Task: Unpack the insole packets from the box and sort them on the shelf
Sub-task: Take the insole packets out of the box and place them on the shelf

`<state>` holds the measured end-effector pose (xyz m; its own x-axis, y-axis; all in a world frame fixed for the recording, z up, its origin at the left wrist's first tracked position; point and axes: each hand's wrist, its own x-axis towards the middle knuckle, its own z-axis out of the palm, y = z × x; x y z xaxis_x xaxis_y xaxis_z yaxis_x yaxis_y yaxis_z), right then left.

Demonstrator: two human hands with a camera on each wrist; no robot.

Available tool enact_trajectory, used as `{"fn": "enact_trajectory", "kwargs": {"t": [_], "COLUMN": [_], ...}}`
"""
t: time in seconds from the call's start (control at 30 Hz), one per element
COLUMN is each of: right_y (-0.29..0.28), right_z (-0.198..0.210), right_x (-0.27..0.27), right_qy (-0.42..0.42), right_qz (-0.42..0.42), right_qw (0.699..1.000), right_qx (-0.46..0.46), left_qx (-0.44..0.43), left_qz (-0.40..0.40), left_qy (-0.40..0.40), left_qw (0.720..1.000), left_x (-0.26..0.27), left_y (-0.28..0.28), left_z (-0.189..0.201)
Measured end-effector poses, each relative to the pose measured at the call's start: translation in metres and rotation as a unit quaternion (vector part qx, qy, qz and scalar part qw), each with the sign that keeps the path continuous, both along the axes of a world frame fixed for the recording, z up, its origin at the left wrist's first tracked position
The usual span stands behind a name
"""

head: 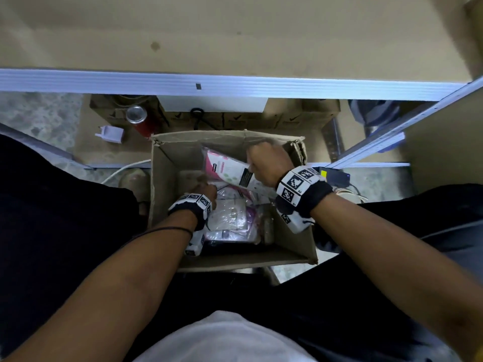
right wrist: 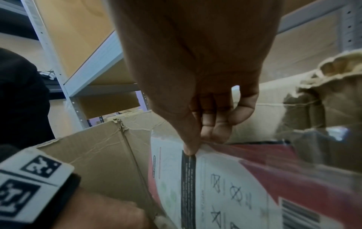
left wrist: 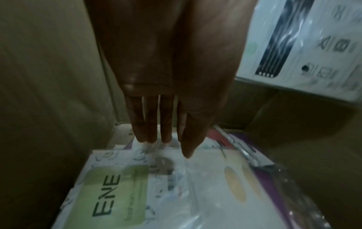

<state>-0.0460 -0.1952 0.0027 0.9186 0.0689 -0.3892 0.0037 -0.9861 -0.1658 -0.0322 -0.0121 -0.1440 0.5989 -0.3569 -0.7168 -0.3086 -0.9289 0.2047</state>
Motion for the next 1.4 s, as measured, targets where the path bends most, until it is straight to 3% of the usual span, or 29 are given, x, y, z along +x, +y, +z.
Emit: {"fn": "enact_trajectory", "kwargs": {"t": [0.17, 0.37, 0.53, 0.73, 0.97, 1.2, 1.4], "right_y": [-0.001, -0.008, -0.01, -0.008, -0.007, 0.002, 0.011], "right_z": [0.0, -0.001, -0.005, -0.008, -0.013, -0.019, -0.013], "right_x": [-0.007, -0.012, -0.013, -0.013, -0.012, -0.003, 0.003], "right_qy": [0.016, 0.031, 0.035, 0.023, 0.023, -0.032, -0.046], "right_qz": [-0.016, -0.044, -0.061, -0.06, -0.041, -0.009, 0.021], "right_qw": [1.0, 0.998, 0.997, 0.997, 0.998, 0.999, 0.999], "right_qx": [0.016, 0.027, 0.033, 0.037, 0.031, 0.006, -0.02], "left_qx": [0.079, 0.092, 0.046, -0.001, -0.008, -0.072, -0.091], "left_qz": [-0.096, -0.119, -0.137, -0.162, -0.141, -0.053, -0.056], "left_qy": [-0.064, -0.085, -0.057, -0.13, -0.106, -0.015, 0.017], "left_qw": [0.99, 0.985, 0.988, 0.978, 0.984, 0.996, 0.994], "left_x": [-0.009, -0.01, -0.003, -0.002, -0.003, 0.002, 0.002], "left_y": [0.006, 0.007, -0.001, -0.012, -0.01, -0.004, -0.01], "left_z": [-0.014, -0.025, -0.022, -0.014, -0.004, 0.014, 0.048]}}
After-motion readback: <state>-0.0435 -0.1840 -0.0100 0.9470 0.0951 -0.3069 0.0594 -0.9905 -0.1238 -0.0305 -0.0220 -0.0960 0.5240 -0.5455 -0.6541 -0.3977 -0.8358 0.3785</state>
